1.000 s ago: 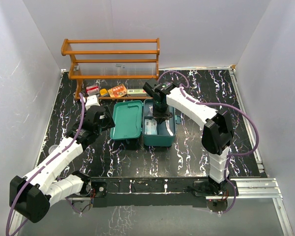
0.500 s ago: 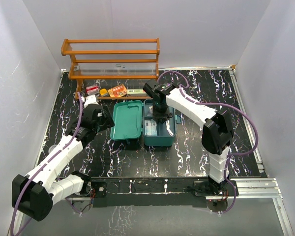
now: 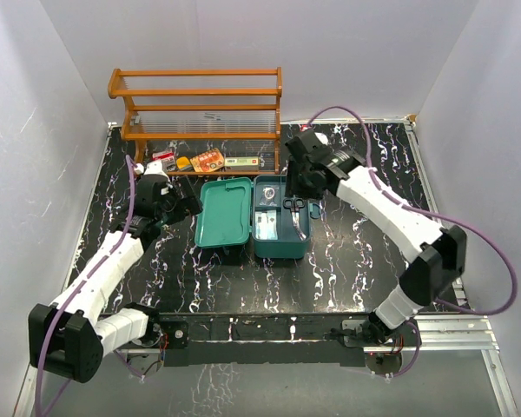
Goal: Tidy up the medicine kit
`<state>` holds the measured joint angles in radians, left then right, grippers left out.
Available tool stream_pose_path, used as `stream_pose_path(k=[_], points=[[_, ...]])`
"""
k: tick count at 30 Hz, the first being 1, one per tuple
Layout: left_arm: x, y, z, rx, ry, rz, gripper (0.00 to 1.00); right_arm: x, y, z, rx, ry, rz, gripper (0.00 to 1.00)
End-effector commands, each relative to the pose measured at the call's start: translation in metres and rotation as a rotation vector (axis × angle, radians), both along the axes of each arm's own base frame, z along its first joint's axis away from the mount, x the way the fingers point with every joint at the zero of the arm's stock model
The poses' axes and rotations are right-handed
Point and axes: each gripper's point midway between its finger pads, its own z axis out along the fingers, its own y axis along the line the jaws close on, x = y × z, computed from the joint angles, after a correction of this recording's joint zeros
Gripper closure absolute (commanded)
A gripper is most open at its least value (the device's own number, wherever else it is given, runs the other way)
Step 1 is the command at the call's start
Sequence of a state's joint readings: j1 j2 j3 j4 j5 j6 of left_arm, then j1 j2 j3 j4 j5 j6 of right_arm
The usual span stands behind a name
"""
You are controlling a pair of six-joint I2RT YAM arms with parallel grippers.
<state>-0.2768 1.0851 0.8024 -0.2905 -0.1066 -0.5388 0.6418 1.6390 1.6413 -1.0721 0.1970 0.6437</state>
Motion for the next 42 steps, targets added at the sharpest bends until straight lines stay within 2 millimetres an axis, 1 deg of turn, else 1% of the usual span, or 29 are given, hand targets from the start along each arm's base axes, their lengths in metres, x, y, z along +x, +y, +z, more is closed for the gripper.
stream_pose_path(k=[1,3,6,9,10,13,14,17,21,24,28,33,39,42], points=[[0.007,-0.009,0.003,-0.045,-0.061,-0.066,0.01,0.02,-0.02,0.012,0.048,-0.162,-0.035,0.57],[0.011,-0.016,0.004,-0.108,-0.084,-0.095,0.01,0.027,-0.028,0.015,0.076,-0.21,-0.048,0.57],[0.016,-0.02,-0.004,-0.203,-0.066,-0.088,0.01,0.032,-0.04,0.018,0.108,-0.247,-0.076,0.57],[0.022,-0.026,-0.015,-0.343,-0.041,-0.104,0.01,0.037,-0.045,0.021,0.15,-0.288,-0.071,0.57],[0.025,-0.028,-0.017,-0.39,-0.042,-0.109,0.01,0.039,-0.046,0.022,0.159,-0.299,-0.068,0.56],[0.03,-0.04,-0.017,-0.545,-0.032,-0.15,0.01,0.041,-0.052,0.026,0.174,-0.322,-0.07,0.57],[0.03,-0.044,-0.02,-0.58,-0.016,-0.158,0.02,0.041,-0.053,0.026,0.178,-0.326,-0.072,0.57],[0.032,-0.046,-0.033,-0.626,0.026,-0.139,0.01,0.042,-0.056,0.027,0.194,-0.334,-0.074,0.57],[0.037,-0.058,-0.033,-0.729,0.027,-0.183,0.01,0.042,-0.059,0.025,0.196,-0.332,-0.076,0.57],[0.036,-0.066,-0.032,-0.807,0.04,-0.217,0.01,0.042,-0.062,0.026,0.194,-0.336,-0.082,0.57],[0.037,-0.071,-0.021,-0.868,0.013,-0.262,0.02,0.043,-0.065,0.028,0.192,-0.345,-0.087,0.57],[0.037,-0.068,0.005,-0.863,-0.025,-0.313,0.05,0.043,-0.069,0.026,0.19,-0.345,-0.097,0.57],[0.025,-0.07,0.034,-0.836,-0.026,-0.384,0.06,0.044,-0.075,0.025,0.19,-0.35,-0.127,0.57],[0.018,-0.072,0.053,-0.832,-0.043,-0.423,0.06,0.044,-0.078,0.023,0.19,-0.352,-0.141,0.57]])
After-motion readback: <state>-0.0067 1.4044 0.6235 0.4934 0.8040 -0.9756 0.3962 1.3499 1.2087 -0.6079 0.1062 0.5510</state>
